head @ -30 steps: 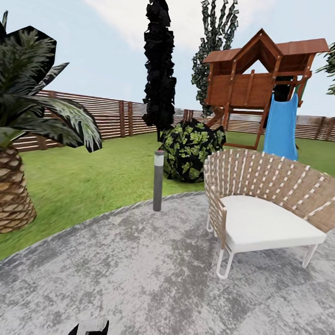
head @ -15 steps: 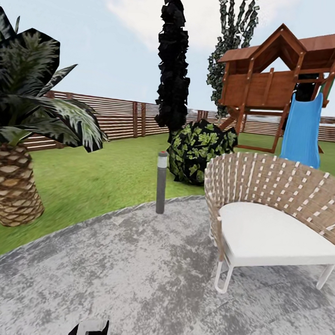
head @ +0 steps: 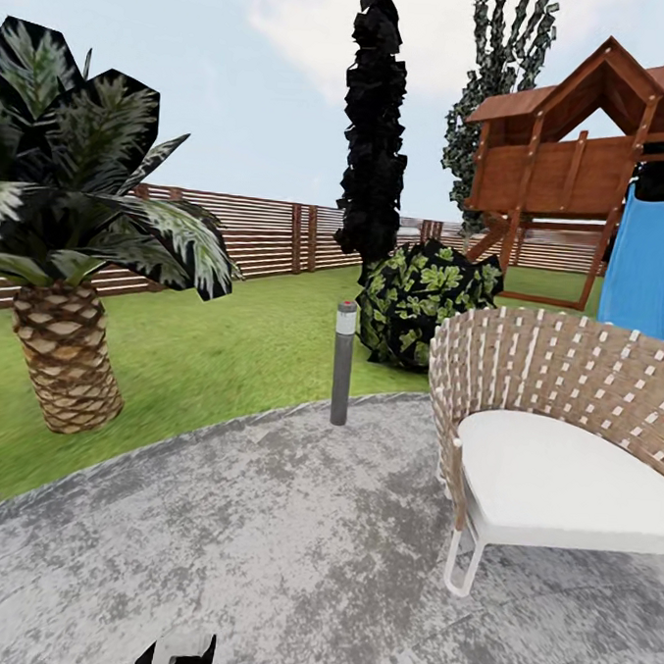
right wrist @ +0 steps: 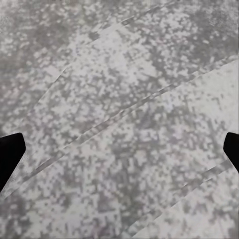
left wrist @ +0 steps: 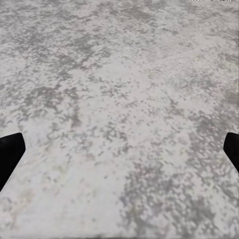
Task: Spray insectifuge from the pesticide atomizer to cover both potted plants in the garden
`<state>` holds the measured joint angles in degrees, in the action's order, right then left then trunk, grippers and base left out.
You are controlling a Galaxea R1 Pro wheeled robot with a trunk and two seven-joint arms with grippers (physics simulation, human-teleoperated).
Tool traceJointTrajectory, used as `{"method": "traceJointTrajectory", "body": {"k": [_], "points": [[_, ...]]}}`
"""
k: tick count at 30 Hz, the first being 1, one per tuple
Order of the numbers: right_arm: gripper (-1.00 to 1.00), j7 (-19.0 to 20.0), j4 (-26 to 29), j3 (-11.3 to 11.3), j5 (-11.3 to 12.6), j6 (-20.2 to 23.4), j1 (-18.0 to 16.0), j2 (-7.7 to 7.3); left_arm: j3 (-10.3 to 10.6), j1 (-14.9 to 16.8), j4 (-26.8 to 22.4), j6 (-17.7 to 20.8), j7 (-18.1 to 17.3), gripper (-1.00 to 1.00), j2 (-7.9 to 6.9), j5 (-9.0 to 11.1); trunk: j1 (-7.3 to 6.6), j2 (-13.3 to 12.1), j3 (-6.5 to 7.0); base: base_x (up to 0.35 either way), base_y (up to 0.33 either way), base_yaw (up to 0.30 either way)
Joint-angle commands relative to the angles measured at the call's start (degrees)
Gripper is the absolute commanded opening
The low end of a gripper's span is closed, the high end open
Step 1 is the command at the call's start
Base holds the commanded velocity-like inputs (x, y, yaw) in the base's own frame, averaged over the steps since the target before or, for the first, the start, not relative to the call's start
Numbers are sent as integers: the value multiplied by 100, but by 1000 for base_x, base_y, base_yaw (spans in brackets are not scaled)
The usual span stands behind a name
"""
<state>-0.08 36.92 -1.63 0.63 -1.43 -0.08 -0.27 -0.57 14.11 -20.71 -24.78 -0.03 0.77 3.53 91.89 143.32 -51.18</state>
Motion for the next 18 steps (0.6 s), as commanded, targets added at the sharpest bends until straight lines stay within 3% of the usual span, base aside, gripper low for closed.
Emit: {"method": "traceJointTrajectory", "body": {"k": [1, 10, 18], "points": [[100, -1, 0, -4, 7, -15, -1, -2, -4, 4, 6, -18, -6, 100, 4, 31, -1, 2, -6, 0, 0, 216], [100, -1, 1, -4, 7, -15, -1, -8, 7, 4, 6, -12, -13, 100, 15, 17, -1, 2, -6, -40, -27, 217], [100, -15, 0, -4, 10, -15, -1, -1, 13, 4, 6, -13, -15, 100, 26, 16, -1, 2, -6, -277, -123, 232]]}}
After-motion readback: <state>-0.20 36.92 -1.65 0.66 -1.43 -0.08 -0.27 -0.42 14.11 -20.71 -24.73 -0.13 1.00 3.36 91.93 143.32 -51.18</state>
